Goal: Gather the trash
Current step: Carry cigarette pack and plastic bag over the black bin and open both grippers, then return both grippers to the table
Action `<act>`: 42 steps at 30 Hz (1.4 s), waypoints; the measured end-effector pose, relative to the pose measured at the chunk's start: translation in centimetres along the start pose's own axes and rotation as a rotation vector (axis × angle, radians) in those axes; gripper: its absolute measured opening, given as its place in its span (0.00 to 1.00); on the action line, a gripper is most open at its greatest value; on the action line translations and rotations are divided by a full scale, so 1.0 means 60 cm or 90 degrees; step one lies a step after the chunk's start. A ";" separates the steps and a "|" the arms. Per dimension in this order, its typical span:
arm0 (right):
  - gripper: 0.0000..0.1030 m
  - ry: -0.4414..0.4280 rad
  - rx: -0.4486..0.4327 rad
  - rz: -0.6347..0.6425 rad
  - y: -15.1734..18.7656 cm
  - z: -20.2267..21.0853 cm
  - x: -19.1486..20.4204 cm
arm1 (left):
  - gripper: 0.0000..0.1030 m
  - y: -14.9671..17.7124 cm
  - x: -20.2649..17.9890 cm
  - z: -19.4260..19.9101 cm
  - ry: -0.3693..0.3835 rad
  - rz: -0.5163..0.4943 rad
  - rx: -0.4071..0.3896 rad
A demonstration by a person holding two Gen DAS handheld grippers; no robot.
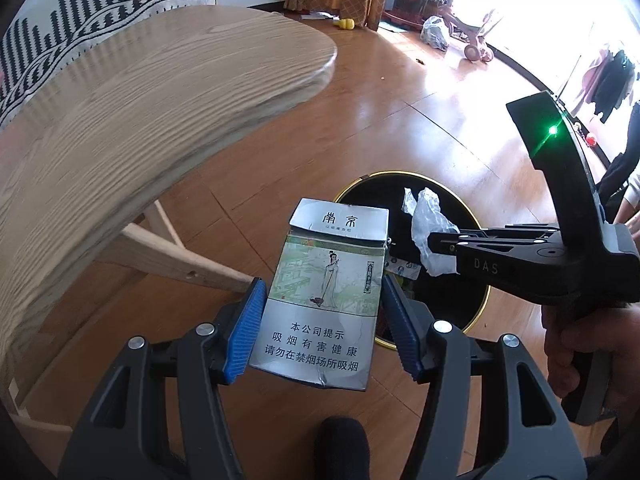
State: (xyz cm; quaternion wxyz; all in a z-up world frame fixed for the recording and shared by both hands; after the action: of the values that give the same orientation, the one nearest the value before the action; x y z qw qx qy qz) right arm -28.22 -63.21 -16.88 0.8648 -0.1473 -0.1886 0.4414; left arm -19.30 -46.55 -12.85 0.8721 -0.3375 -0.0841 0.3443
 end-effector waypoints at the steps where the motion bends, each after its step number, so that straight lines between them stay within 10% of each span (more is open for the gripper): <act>1: 0.06 -0.002 0.002 -0.008 0.001 0.001 -0.005 | 0.56 0.001 -0.002 -0.005 0.000 -0.001 0.002; 3: 0.17 -0.004 0.004 -0.019 -0.001 0.002 -0.013 | 0.56 0.004 -0.005 -0.014 0.001 0.000 0.007; 6: 0.75 0.003 -0.029 -0.026 -0.007 0.016 -0.025 | 0.56 0.006 -0.010 -0.031 0.001 -0.001 0.014; 23: 0.74 0.047 -0.073 -0.135 -0.030 0.063 -0.084 | 0.56 0.019 -0.059 -0.169 0.097 0.049 0.076; 27: 0.74 0.055 -0.073 -0.135 -0.030 0.066 -0.083 | 0.79 0.020 -0.059 -0.174 0.107 0.046 0.075; 42: 0.79 0.057 -0.191 -0.024 -0.087 0.183 0.084 | 0.89 -0.026 0.015 0.056 0.114 -0.038 0.009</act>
State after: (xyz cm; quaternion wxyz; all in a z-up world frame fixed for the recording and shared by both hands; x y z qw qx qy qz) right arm -26.80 -61.08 -3.95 0.8490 -0.2906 -0.2162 0.3847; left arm -19.04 -45.00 -9.35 0.8884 -0.3582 -0.0135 0.2868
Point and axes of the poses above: each gripper's, at about its wrist camera, not at the fingertips, and z roughly against the way its jaws point, x to its left, y to its underside, the point moved 1 cm from there along -z, roughly the way its jaws point, and after that the axes turned 11 degrees about -x, right-handed, at the moved point
